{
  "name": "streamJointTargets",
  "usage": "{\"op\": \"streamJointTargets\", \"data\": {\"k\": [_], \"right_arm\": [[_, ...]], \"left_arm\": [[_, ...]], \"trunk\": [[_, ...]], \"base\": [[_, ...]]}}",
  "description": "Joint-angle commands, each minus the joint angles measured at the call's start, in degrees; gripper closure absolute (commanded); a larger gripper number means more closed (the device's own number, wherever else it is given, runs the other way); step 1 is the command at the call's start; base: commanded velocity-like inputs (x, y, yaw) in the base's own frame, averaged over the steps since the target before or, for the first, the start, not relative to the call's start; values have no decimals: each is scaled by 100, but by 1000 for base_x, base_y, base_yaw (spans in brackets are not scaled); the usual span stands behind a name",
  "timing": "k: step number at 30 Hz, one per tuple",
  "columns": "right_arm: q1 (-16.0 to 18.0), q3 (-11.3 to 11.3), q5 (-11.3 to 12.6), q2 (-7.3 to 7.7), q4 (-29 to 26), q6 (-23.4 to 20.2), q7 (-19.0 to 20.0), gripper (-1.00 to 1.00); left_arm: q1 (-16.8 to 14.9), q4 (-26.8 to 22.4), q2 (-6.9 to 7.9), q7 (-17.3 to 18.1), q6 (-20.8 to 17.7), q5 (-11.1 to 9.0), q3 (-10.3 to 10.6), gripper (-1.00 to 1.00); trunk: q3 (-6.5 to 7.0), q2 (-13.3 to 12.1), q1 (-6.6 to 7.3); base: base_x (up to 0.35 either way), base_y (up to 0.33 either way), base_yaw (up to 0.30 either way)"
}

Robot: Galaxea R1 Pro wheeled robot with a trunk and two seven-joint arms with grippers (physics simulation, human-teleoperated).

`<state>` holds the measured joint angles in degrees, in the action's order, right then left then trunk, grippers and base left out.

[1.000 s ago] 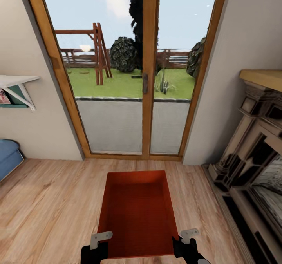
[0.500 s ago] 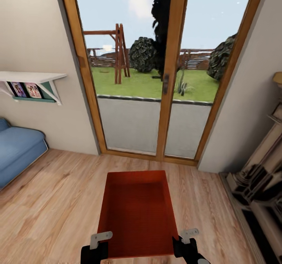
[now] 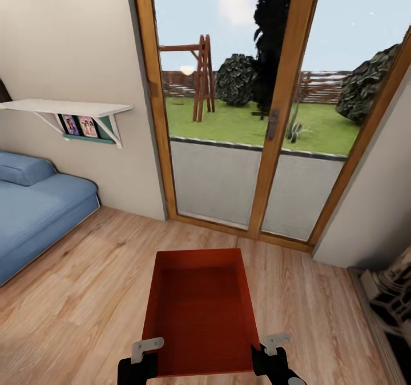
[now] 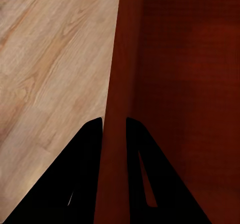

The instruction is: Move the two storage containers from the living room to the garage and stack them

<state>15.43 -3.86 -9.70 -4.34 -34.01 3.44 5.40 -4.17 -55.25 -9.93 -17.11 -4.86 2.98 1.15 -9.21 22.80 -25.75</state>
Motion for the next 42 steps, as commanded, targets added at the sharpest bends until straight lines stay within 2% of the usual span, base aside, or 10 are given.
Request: {"op": "streamJointTargets", "data": {"k": [1,42], "right_arm": [[2,-52,-41,-111,0,17,84,100],[0,-45,-41,-111,8,17,82,100]], "left_arm": [[-4,-13,-7,-64,-50,80,9,100],[-4,-13,-7,-64,-50,80,9,100]], "trunk": [[-12,12,-3],[-12,12,-3]], "base": [[0,0,295],[0,0,295]]}}
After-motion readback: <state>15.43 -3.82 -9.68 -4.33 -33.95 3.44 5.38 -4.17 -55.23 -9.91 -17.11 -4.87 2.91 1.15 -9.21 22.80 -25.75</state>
